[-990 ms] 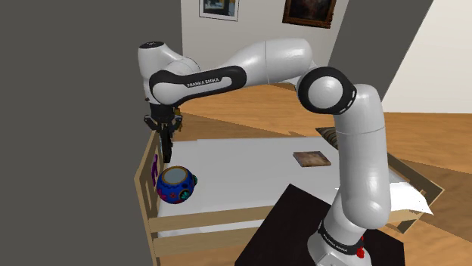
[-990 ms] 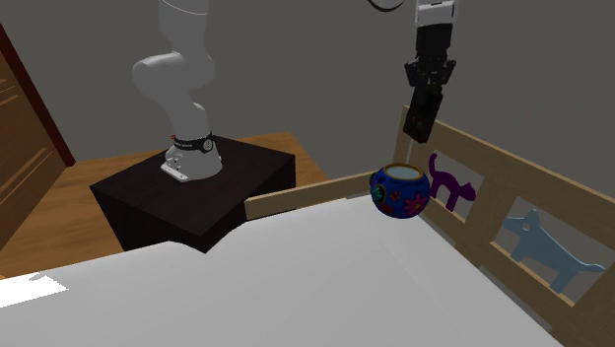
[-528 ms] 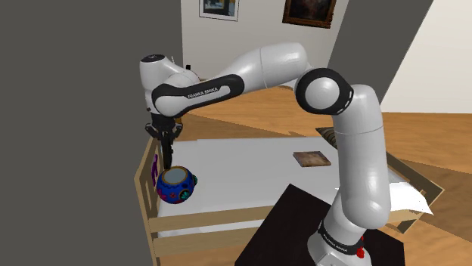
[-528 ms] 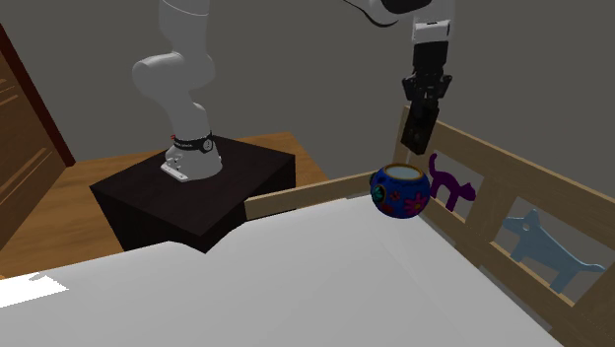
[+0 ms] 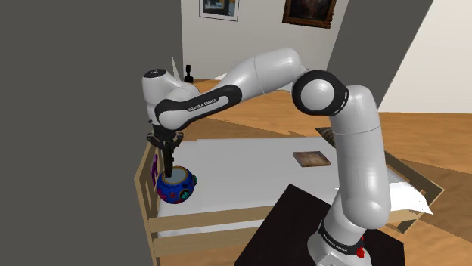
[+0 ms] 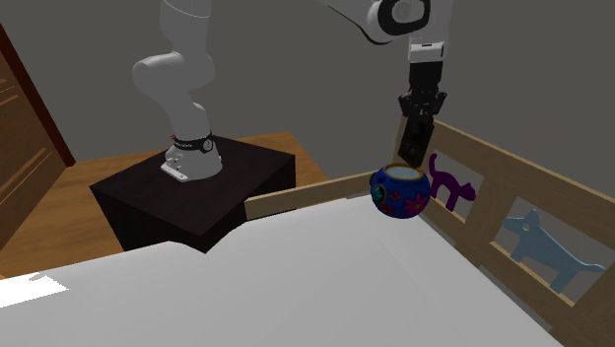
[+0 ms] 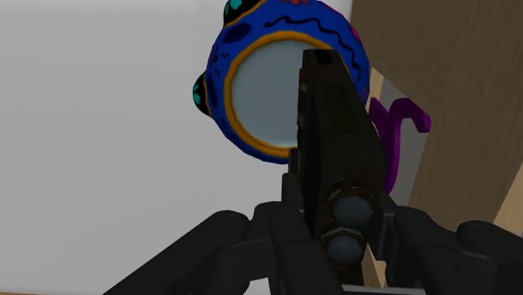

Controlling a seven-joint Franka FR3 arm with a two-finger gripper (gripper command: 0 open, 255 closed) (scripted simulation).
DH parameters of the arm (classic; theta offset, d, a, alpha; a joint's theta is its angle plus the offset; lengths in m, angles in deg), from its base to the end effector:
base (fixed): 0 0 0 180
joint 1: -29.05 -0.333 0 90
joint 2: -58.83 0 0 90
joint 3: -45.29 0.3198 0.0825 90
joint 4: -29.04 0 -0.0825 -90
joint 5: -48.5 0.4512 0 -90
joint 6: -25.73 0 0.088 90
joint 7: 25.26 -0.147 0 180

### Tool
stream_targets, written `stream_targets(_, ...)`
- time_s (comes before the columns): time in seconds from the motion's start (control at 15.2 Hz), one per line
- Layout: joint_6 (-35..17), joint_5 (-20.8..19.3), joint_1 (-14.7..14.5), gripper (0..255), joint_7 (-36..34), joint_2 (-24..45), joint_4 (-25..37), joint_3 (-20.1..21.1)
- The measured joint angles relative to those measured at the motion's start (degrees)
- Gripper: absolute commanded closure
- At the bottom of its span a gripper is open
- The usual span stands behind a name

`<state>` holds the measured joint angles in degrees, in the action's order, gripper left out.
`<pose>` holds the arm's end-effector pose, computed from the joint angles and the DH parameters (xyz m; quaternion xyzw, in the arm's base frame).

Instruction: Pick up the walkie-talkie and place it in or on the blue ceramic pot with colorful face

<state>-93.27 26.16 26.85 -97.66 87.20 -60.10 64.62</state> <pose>0.7253 0.2229 0.3141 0.9260 -0.3644 0.0892 0.0427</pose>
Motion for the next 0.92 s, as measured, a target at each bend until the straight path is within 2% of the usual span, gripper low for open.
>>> stream_targets(0.59,-1.9,-0.6,-0.1,255,-0.7,1.1,-0.9,-0.3)
stream_targets(0.66,-1.9,-0.6,-0.1,0,-0.7,1.1,-0.9,-0.3)
stream_targets(0.92,-1.9,-0.6,-0.1,0,-0.7,1.1,-0.9,-0.3)
